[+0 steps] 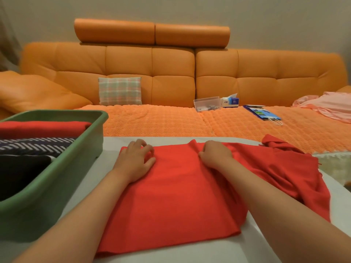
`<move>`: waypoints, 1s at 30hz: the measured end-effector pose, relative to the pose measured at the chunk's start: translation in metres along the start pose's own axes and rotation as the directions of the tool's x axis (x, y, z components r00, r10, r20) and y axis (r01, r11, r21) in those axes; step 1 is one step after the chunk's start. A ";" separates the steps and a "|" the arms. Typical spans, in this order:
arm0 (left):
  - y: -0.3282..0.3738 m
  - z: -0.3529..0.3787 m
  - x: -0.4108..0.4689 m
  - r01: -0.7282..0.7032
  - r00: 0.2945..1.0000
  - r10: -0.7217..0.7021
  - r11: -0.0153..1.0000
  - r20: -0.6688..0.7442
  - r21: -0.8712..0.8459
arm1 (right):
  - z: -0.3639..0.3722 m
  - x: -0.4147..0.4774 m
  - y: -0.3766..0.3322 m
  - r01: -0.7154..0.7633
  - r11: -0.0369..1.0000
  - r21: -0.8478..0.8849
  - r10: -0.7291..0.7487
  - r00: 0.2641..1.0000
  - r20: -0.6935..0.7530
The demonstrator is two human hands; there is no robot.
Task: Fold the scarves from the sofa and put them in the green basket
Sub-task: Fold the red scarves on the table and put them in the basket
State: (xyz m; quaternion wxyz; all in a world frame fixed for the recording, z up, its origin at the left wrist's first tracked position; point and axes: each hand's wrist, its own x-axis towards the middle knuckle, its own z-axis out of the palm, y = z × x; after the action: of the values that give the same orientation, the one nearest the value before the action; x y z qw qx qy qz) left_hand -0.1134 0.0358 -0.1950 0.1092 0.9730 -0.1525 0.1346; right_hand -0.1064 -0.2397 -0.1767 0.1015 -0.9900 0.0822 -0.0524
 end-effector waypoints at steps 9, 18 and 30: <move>-0.010 -0.001 0.005 0.208 0.958 -0.215 0.977 0.189 0.056 | -0.004 -0.003 -0.007 -0.061 0.929 0.365 0.088 0.994 -0.059; 0.002 -0.010 0.017 0.179 0.970 -0.164 0.981 -0.178 0.073 | -0.005 0.009 -0.033 0.023 0.885 0.465 0.112 0.959 -0.260; 0.000 -0.015 -0.003 0.119 0.969 -0.200 0.894 0.147 0.431 | -0.001 -0.016 -0.005 0.114 0.965 0.238 -0.126 0.991 0.036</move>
State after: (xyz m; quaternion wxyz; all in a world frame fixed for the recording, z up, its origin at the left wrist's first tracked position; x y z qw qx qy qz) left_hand -0.1193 0.0403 -0.1820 -0.1062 0.9912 -0.0489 0.0627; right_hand -0.1216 -0.2326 -0.1760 0.2167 -0.9752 0.0128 -0.0428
